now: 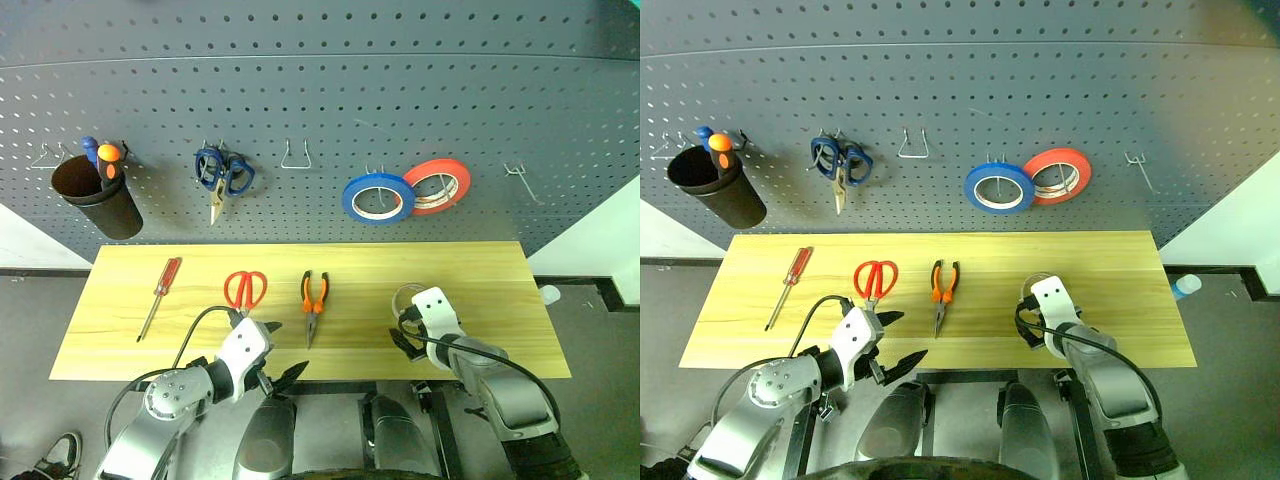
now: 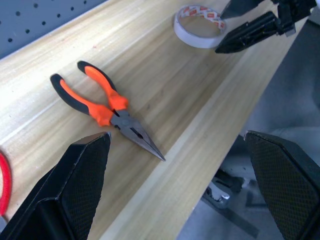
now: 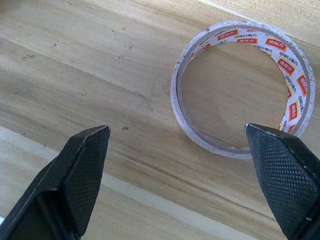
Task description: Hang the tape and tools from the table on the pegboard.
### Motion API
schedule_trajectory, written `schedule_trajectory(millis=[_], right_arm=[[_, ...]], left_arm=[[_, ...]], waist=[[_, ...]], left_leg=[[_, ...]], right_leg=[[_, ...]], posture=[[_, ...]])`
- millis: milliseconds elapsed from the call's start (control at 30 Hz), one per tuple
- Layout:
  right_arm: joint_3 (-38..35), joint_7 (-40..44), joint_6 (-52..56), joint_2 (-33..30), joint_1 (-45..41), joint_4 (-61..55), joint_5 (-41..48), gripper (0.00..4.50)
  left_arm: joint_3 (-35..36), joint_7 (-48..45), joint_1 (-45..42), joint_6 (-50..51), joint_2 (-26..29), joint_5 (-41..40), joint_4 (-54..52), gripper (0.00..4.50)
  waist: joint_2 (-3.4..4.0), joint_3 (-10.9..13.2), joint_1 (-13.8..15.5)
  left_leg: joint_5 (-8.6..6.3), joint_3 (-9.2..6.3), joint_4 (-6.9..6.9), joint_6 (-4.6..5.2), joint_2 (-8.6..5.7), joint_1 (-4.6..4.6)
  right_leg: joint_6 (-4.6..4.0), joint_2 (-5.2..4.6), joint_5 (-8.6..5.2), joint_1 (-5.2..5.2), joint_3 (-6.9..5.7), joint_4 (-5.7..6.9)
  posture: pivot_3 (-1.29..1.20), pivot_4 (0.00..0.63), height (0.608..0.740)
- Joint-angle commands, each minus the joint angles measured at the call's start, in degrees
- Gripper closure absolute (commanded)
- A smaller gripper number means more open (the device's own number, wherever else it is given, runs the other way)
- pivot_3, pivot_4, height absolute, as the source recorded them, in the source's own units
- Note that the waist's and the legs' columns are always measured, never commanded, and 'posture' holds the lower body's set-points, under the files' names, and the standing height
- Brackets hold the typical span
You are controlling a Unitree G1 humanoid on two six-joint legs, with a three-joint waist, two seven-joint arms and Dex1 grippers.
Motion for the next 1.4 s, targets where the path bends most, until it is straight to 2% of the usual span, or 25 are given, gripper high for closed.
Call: schedule_trajectory(millis=[33,567,1033,1233,1400], right_arm=[[0.02,-0.1,-1.04,-0.01,-0.9,0.02,-0.7,0.0],[3.68,-0.54,-4.78,3.65,-7.26,7.72,-2.7,0.0],[3.51,-0.04,-4.35,3.29,-8.34,9.89,-3.21,0.0],[4.61,2.21,-2.62,2.17,-8.43,11.24,-3.45,0.0],[4.65,3.22,-2.14,1.73,-8.56,11.82,-3.57,0.0]], left_arm=[[0.06,0.64,-0.05,-0.61,-0.34,-0.68,-1.94,0.04],[-1.67,1.54,-1.14,0.11,-1.09,-0.65,-2.41,0.04],[-1.92,2.54,1.18,1.39,-0.83,-0.79,-5.33,0.04],[-1.81,2.87,1.73,2.63,-0.71,-1.14,-7.09,0.04],[-1.72,3.2,2.38,3.76,-0.56,-1.48,-8.7,0.04]], waist=[[-0.03,0.12,0.0],[0.0,0.34,0.04],[0.01,1.03,-0.03],[0.0,1.09,0.04],[-0.09,1.24,0.07]], left_leg=[[0.0,0.0,0.0,0.0,0.0,0.0],[0.0,0.0,-0.03,0.0,0.0,-0.14],[0.0,0.0,-0.01,0.0,0.0,-0.18],[0.01,0.0,0.07,-0.02,0.0,-0.73],[0.01,0.0,0.08,-0.01,0.0,-0.77]], right_leg=[[0.0,0.0,0.0,0.0,0.0,0.0],[0.0,0.0,0.01,-0.14,0.0,-0.01],[0.0,0.0,0.01,-0.19,0.0,-0.01],[0.02,0.0,0.04,-0.7,0.0,0.03],[0.0,0.0,0.05,-0.76,-0.01,0.05]], posture=[[0.35,0.212,0.74],[0.35,0.219,0.74],[0.35,0.239,0.74],[0.35,0.249,0.74],[0.35,0.255,0.74]])
